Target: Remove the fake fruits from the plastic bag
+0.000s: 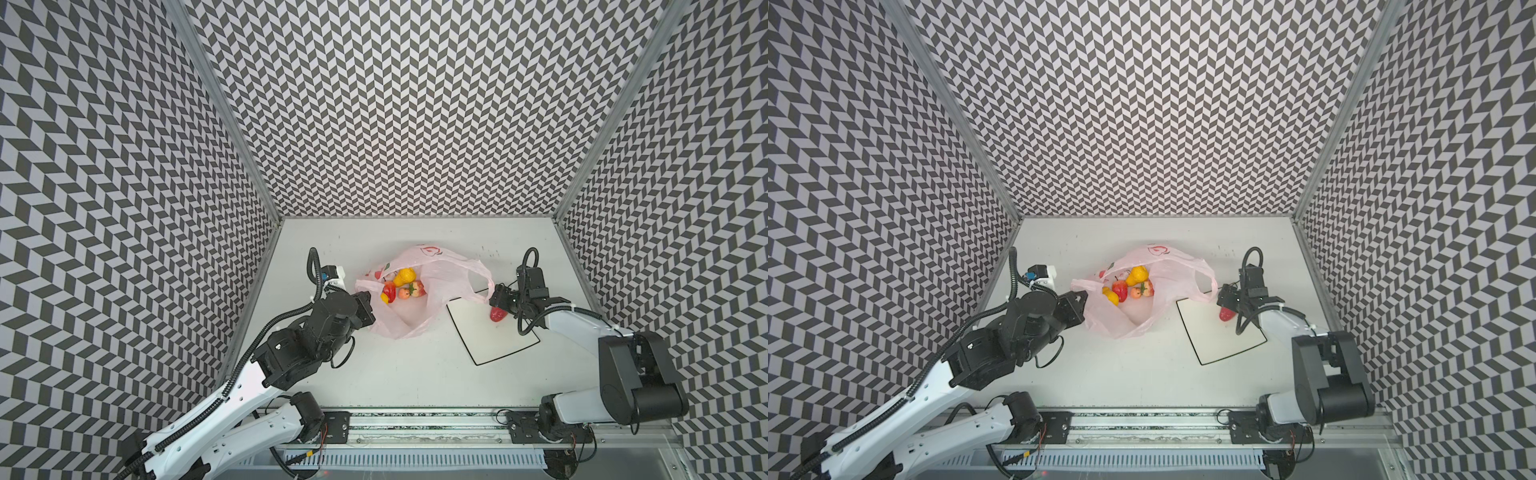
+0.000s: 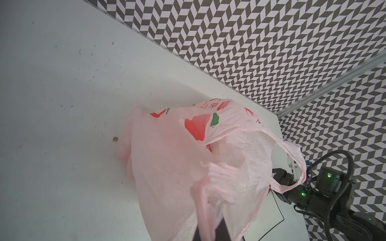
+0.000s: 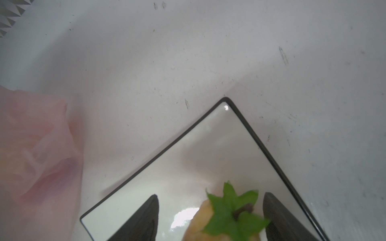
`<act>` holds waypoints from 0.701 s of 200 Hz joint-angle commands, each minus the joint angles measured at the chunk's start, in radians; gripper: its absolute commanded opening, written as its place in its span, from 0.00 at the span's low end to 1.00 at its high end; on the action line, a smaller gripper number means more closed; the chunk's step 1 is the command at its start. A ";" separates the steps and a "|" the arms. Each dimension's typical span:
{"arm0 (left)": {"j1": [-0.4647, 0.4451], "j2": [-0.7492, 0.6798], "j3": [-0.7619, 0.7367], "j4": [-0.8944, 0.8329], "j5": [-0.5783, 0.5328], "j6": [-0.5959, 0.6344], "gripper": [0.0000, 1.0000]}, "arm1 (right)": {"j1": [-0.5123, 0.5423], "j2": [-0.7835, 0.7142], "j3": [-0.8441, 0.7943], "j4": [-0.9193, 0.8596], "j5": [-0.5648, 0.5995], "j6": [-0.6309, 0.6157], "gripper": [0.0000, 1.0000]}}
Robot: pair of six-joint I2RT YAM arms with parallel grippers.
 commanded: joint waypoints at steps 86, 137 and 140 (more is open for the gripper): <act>0.008 -0.022 -0.036 0.002 -0.003 -0.003 0.00 | 0.411 -0.435 0.229 0.017 0.047 -0.087 0.60; 0.011 -0.032 -0.015 -0.085 -0.023 -0.045 0.00 | 0.757 -0.106 0.331 0.156 0.057 -0.151 0.57; 0.011 -0.032 -0.013 -0.092 -0.026 -0.049 0.00 | 0.764 -0.078 0.340 0.158 0.056 -0.146 0.57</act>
